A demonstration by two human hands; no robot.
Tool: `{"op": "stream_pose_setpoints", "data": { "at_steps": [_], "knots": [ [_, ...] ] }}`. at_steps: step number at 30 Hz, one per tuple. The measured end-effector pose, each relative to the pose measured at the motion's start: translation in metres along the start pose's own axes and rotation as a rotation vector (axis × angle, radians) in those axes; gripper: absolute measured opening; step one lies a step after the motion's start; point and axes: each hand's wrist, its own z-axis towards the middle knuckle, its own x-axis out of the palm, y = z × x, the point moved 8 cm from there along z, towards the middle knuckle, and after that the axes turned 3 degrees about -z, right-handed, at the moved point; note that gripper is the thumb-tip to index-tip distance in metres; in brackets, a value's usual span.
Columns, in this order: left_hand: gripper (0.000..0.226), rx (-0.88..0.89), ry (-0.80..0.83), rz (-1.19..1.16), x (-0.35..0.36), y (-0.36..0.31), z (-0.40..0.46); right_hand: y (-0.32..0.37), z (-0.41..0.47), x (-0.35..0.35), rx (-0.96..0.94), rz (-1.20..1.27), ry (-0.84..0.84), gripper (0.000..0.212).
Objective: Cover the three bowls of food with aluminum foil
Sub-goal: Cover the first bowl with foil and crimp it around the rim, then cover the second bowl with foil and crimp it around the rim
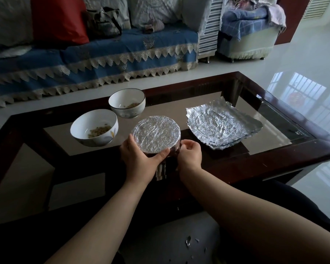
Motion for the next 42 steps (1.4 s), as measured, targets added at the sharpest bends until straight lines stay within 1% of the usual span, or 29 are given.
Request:
{"op": "stream_pose_setpoints", "data": {
  "at_steps": [3,5,7,9,11,13,15,16,17,20,21,22,23,24,26,27,29,33,37,39,42],
  "knots": [
    [0.122,-0.01,0.015,-0.012,-0.001,0.0,0.0,-0.009,-0.004,0.01,0.148,0.126,0.096,0.018],
    [0.121,-0.03,0.03,-0.02,-0.001,0.002,0.001,-0.011,-0.009,0.016,0.212,0.157,0.214,0.034],
    [0.12,-0.04,0.049,-0.03,-0.002,0.002,0.001,-0.01,-0.014,0.019,0.228,0.15,0.315,0.045],
    [0.12,-0.038,0.054,-0.048,-0.004,0.001,0.001,-0.009,-0.015,0.018,0.222,0.127,0.35,0.048],
    [0.119,-0.067,0.063,-0.073,-0.007,0.002,0.003,-0.007,-0.015,0.019,0.218,0.107,0.385,0.044],
    [0.121,-0.116,0.084,-0.128,-0.007,0.008,0.007,-0.005,-0.015,0.021,0.226,0.111,0.405,0.035],
    [0.129,-0.178,0.105,-0.252,-0.006,0.011,0.009,-0.004,-0.015,0.021,0.245,0.149,0.399,0.026],
    [0.127,-0.233,0.108,-0.344,-0.006,0.013,0.01,-0.003,-0.015,0.021,0.254,0.179,0.395,0.023],
    [0.115,-0.328,0.101,-0.452,-0.006,0.017,0.01,-0.001,-0.014,0.021,0.261,0.2,0.395,0.022],
    [0.052,-0.662,0.018,-0.837,-0.007,0.038,0.008,0.006,-0.011,0.026,0.264,0.236,0.386,0.021],
    [0.04,-0.747,-0.041,-0.906,-0.011,0.047,0.009,0.009,-0.01,0.029,0.264,0.246,0.384,0.02],
    [0.035,-0.791,-0.108,-0.953,-0.018,0.054,0.013,0.013,-0.009,0.031,0.265,0.262,0.382,0.02],
    [0.036,-0.81,-0.176,-0.984,-0.027,0.061,0.018,0.016,-0.006,0.034,0.267,0.276,0.378,0.021],
    [0.043,-0.813,-0.241,-1.018,-0.036,0.064,0.023,0.019,-0.003,0.036,0.269,0.287,0.37,0.023],
    [0.067,-0.8,-0.359,-1.085,-0.054,0.072,0.034,0.024,0.006,0.041,0.27,0.3,0.35,0.026],
    [0.074,-0.789,-0.389,-1.119,-0.059,0.075,0.039,0.027,0.011,0.044,0.27,0.3,0.339,0.026],
    [0.071,-0.761,-0.428,-1.158,-0.067,0.079,0.047,0.035,0.022,0.048,0.27,0.302,0.317,0.026],
    [0.056,-0.748,-0.424,-1.219,-0.064,0.078,0.055,0.049,0.039,0.05,0.261,0.32,0.275,0.027],
    [0.052,-0.74,-0.42,-1.23,-0.062,0.084,0.055,0.053,0.053,0.052,0.246,0.364,0.293,0.03],
    [0.058,-0.74,-0.43,-1.239,-0.063,0.086,0.055,0.05,0.06,0.054,0.243,0.405,0.307,0.037],
    [0.071,-0.769,-0.43,-1.323,-0.064,0.092,0.059,0.048,0.063,0.055,0.248,0.472,0.348,0.056]
  ]
}}
